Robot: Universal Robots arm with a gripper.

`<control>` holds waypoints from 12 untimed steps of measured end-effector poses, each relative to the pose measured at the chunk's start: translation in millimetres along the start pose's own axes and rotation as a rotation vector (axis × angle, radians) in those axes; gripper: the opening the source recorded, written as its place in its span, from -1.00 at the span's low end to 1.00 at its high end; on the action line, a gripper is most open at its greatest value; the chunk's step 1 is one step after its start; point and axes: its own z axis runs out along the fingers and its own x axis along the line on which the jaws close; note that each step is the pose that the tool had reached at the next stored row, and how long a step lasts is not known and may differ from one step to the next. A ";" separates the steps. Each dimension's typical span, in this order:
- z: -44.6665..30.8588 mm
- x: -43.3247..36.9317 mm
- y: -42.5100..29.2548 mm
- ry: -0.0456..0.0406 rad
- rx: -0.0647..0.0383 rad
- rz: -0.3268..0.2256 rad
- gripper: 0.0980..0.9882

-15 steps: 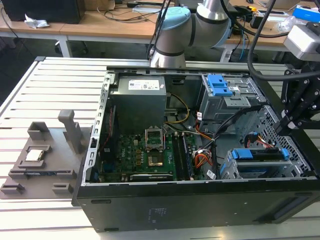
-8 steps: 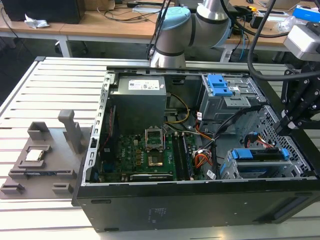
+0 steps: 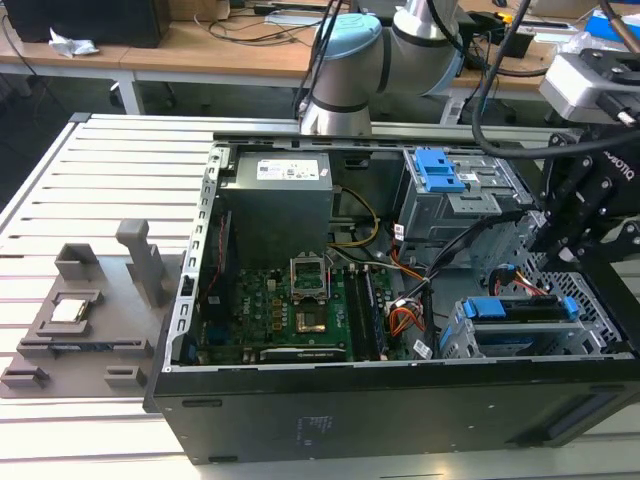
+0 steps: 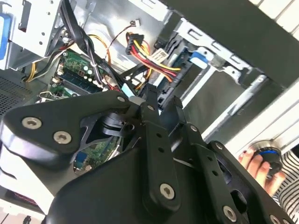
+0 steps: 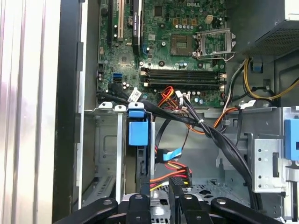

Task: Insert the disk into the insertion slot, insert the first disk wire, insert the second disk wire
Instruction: 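Insert the second disk wire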

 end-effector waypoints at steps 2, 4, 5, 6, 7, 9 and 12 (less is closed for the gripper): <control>4.4 -1.0 3.2 0.0004 0.000 0.000 -0.54; 9.6 -1.8 6.5 0.0021 0.000 0.000 -0.54; 12.2 -2.2 9.5 0.0046 0.000 0.000 -0.54; 15.4 -2.5 14.5 0.0088 0.000 0.000 -0.54; 19.9 -3.0 20.1 0.0125 0.000 0.001 -0.54; 22.6 -3.7 23.1 0.0139 0.000 0.001 -0.54; 25.5 -5.4 24.7 0.0158 0.000 0.001 -0.54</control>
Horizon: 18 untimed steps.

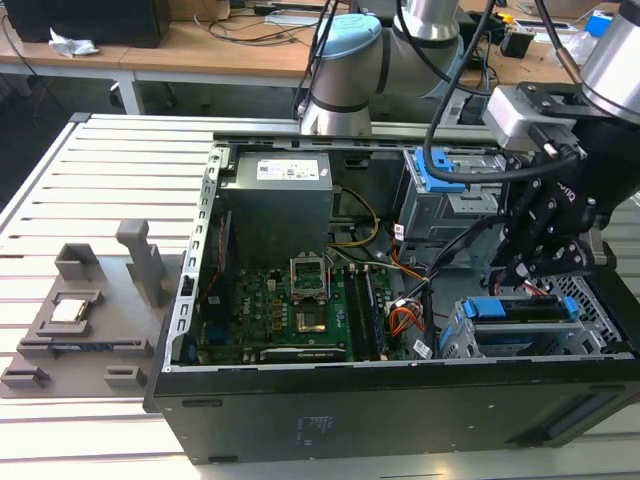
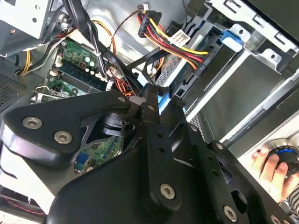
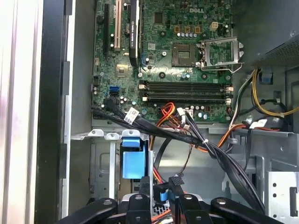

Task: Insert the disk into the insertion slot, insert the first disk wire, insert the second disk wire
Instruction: 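Insert the second disk wire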

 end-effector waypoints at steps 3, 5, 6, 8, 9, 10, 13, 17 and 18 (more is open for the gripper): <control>3.4 -1.1 0.6 0.0034 0.000 0.000 -0.54; 3.4 -1.0 0.6 0.0077 0.000 0.000 -0.54; 3.5 -1.0 0.7 0.0088 0.000 0.001 -0.54; 3.5 -1.0 0.7 0.0113 0.000 0.001 -0.54; 3.5 -1.0 0.7 0.0120 0.000 0.001 -0.58; 3.4 -1.1 0.7 0.0127 0.000 0.001 -0.73; 3.5 -1.0 0.7 0.0158 0.000 0.001 -0.78; 3.5 -1.0 0.7 0.0186 0.000 0.001 -0.78; 3.5 -1.0 0.7 0.0192 0.000 0.001 -0.78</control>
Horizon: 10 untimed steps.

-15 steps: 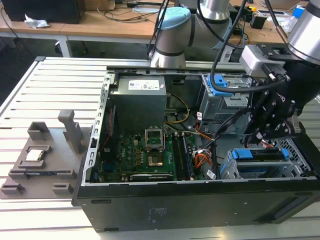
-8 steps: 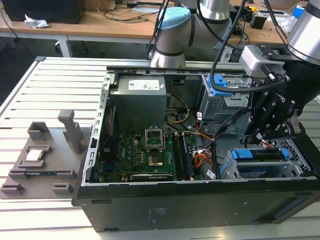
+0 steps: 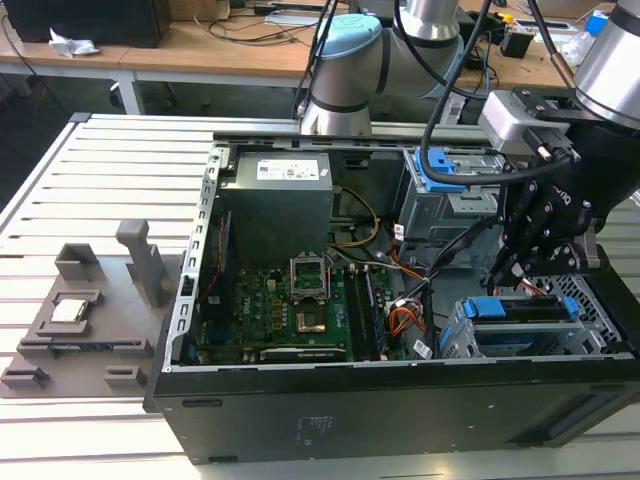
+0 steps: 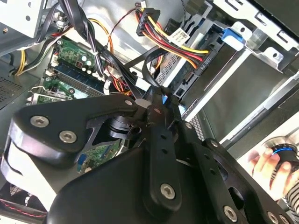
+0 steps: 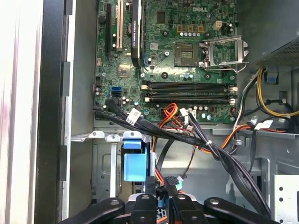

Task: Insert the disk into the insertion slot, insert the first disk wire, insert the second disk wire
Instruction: 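Insert the second disk wire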

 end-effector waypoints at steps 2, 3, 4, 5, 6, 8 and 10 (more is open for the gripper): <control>-0.1 0.0 0.0 0.0015 0.000 0.000 -0.78; 0.0 0.0 0.0 0.0020 0.000 0.000 -0.75; 0.0 0.0 0.0 0.0027 0.000 0.000 -0.75; -0.1 0.0 0.0 0.0037 0.000 0.000 -0.60; -0.1 0.0 0.0 0.0043 0.000 0.000 -0.60; -0.1 0.2 0.0 0.0053 0.000 0.000 -0.60; 0.0 3.4 0.1 0.0053 0.000 0.000 -0.60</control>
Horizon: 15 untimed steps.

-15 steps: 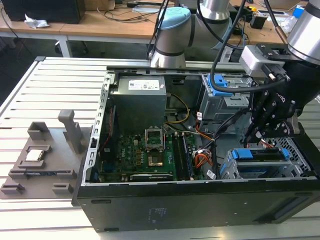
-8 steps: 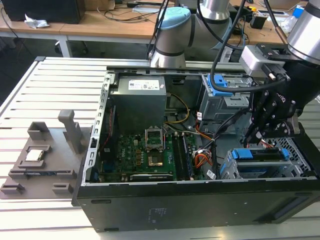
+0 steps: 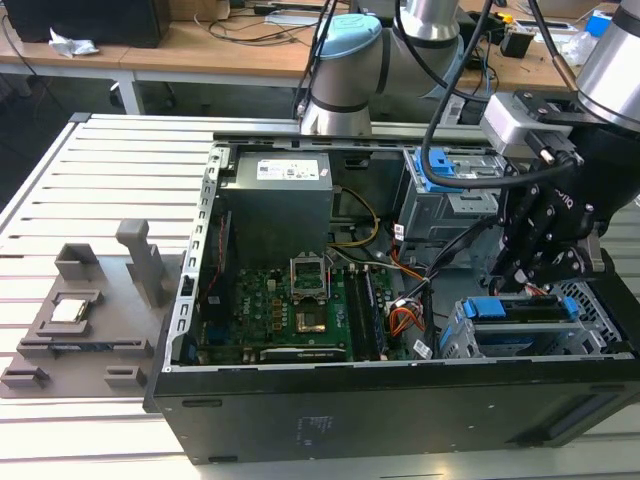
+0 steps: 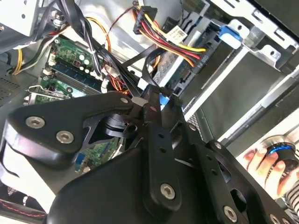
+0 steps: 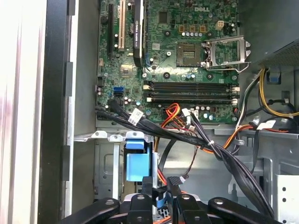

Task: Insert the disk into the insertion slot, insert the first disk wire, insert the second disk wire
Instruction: 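Insert the second disk wire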

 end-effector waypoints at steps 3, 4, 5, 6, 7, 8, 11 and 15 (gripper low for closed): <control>0.2 9.2 0.2 0.0037 0.000 0.000 -0.60; 0.3 10.7 0.2 0.0048 0.000 0.000 -0.60; 0.4 11.9 0.2 0.0061 0.000 0.000 -0.60; 0.4 12.9 0.2 0.0071 0.000 0.000 -0.60; 0.4 13.0 0.2 0.0072 0.000 0.000 -0.60; 0.4 13.0 0.2 0.0073 0.000 0.000 -0.60; 0.4 13.0 0.2 0.0073 0.000 0.000 -0.89; 0.4 13.4 0.2 0.0075 0.000 0.000 -0.89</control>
